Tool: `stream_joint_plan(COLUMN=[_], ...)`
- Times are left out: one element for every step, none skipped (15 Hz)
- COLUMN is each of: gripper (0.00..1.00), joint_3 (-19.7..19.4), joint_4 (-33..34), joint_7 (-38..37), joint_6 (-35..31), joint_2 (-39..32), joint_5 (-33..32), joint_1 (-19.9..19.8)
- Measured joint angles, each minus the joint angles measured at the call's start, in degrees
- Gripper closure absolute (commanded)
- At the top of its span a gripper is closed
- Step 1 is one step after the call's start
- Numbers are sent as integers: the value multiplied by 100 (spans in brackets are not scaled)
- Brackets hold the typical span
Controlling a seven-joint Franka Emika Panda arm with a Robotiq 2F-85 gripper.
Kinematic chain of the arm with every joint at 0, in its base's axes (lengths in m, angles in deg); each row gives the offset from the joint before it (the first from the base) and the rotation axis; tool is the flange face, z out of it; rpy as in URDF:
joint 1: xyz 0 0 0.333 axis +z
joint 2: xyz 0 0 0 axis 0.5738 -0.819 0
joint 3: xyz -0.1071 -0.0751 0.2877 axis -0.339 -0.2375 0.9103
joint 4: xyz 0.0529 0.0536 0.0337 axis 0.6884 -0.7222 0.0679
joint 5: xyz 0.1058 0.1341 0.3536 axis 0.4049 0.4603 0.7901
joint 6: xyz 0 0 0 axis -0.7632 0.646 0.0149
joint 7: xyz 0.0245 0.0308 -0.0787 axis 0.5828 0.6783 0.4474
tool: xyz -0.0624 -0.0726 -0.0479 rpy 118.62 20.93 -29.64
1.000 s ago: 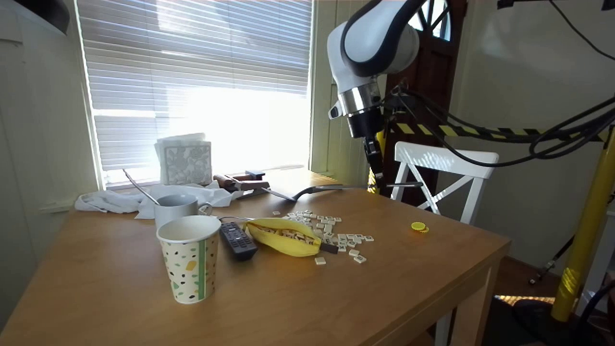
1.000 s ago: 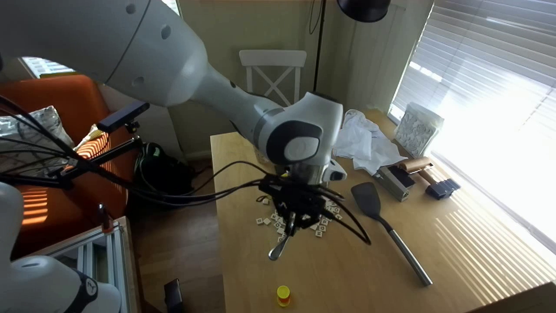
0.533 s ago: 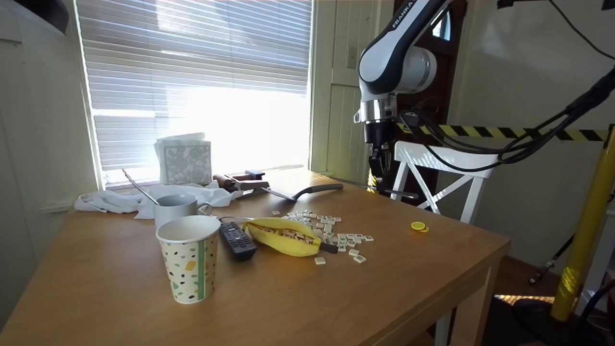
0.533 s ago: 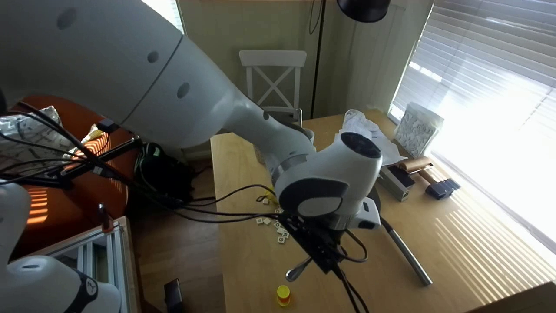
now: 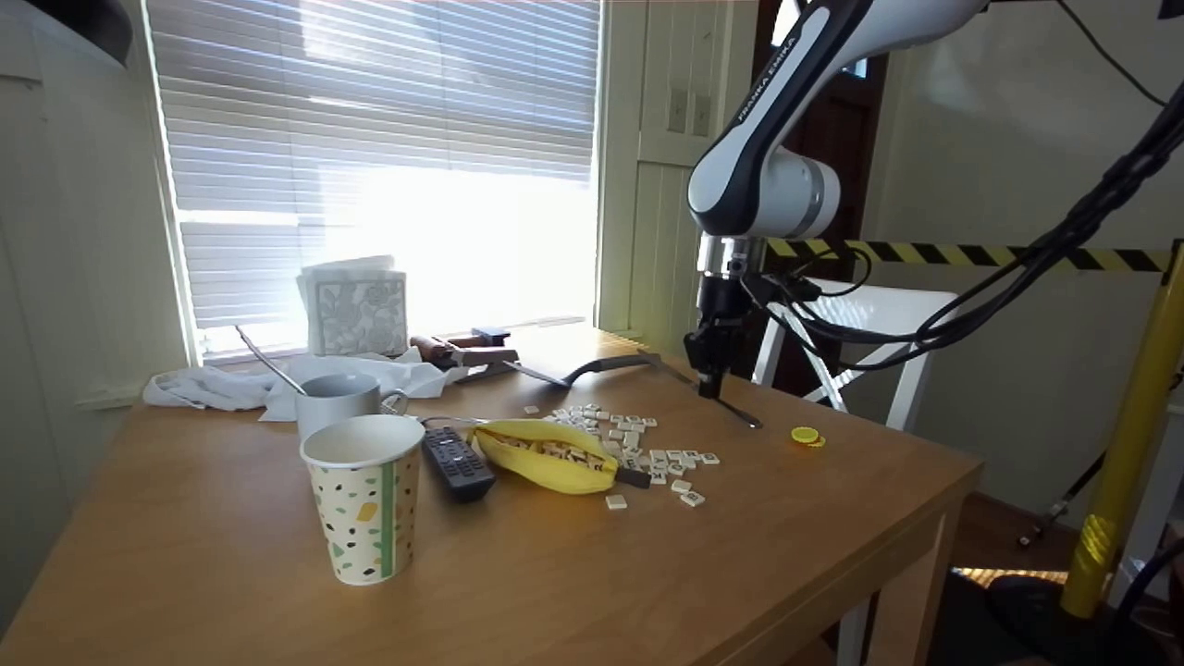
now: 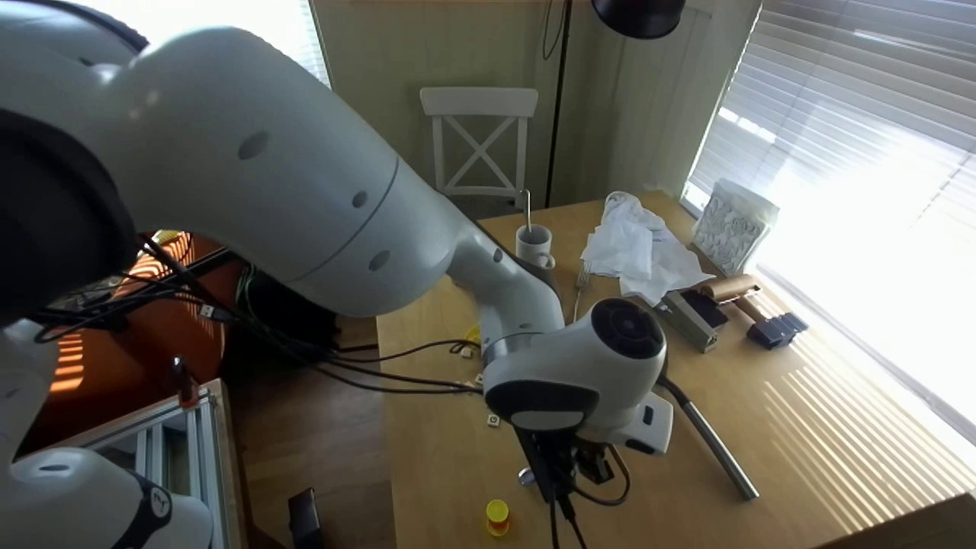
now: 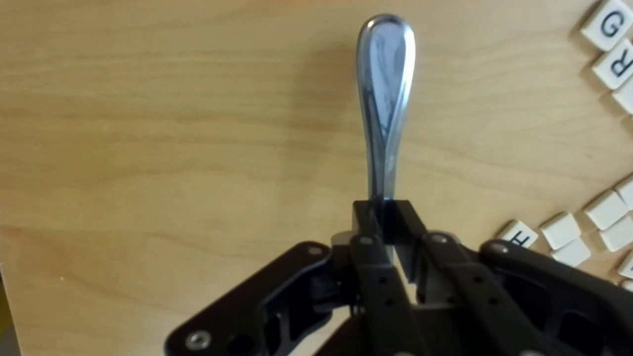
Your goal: Move the silver fork to the left then use the silver knife to move the tiles to the left.
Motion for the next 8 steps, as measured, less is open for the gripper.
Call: stream_joint_plan(gripper=[96, 96, 96, 96, 96, 96, 96, 96], joint_3=[11, 13, 12, 11, 8, 8, 8, 8], joint_4=[7, 20, 37, 57, 84, 103, 125, 147], joint_7=[-87, -174, -251, -321, -373, -406, -422, -434], joint_6=[-105, -123, -123, -119, -101, -80, -41, 19], joint_2=[-50, -91, -125, -158, -186, -203, -216, -225], joint_5=[6, 6, 5, 5, -1, -1, -1, -6], joint_1=[0, 3, 4, 5, 5, 5, 5, 7])
